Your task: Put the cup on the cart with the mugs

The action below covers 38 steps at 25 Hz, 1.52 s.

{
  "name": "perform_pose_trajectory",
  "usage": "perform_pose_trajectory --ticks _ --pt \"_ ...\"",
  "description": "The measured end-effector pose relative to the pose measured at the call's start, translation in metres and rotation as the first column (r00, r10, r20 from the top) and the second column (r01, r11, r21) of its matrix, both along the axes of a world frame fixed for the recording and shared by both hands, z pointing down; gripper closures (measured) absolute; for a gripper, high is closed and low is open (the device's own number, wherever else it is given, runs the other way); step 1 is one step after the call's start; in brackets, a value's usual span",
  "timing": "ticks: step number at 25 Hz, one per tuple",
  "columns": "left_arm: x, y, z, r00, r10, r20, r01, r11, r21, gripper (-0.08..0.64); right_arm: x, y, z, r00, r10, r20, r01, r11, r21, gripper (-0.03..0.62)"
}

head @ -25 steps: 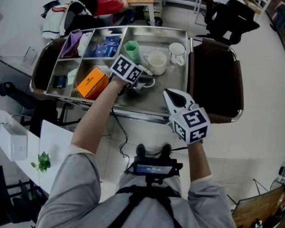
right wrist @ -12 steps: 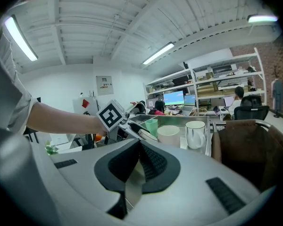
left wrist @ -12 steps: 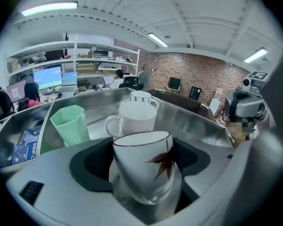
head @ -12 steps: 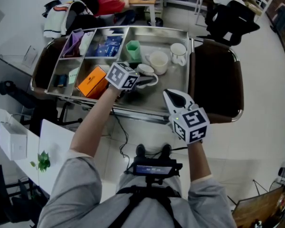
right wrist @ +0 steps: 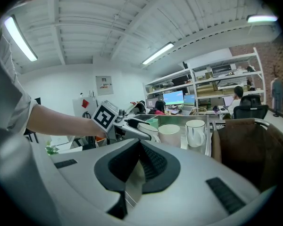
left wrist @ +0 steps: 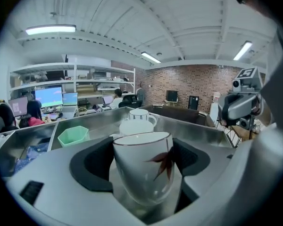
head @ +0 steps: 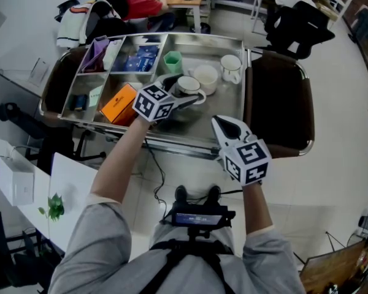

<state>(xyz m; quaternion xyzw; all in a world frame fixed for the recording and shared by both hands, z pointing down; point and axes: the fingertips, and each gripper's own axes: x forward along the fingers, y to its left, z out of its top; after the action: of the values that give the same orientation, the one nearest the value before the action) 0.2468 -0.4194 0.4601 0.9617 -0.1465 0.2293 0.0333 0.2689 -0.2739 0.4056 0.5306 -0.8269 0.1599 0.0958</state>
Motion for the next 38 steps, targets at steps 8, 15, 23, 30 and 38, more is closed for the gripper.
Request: perform_pose_trajectory --ticks 8,15,23,30,38 --pt "-0.012 -0.031 -0.008 0.978 -0.197 -0.067 0.2 0.979 0.035 0.16 -0.001 0.003 -0.001 1.0 -0.005 -0.003 0.005 1.0 -0.001 0.595" --pt "-0.023 -0.054 -0.004 0.934 -0.352 -0.069 0.355 0.934 0.035 0.16 -0.004 0.002 -0.002 1.0 -0.014 -0.006 0.014 1.0 0.002 0.595" --pt "-0.025 -0.064 0.001 0.916 -0.395 -0.069 0.398 0.917 0.025 0.16 -0.005 0.001 0.0 1.0 -0.02 -0.004 0.02 1.0 -0.002 0.595" --pt "-0.024 -0.067 0.013 0.913 -0.407 -0.038 0.408 0.913 0.01 0.16 -0.005 0.001 0.0 1.0 -0.022 0.0 0.022 1.0 -0.005 0.595" --pt "-0.021 -0.065 0.021 0.92 -0.392 0.004 0.392 0.92 0.001 0.158 -0.003 -0.001 0.001 1.0 -0.02 0.004 0.02 1.0 -0.005 0.595"
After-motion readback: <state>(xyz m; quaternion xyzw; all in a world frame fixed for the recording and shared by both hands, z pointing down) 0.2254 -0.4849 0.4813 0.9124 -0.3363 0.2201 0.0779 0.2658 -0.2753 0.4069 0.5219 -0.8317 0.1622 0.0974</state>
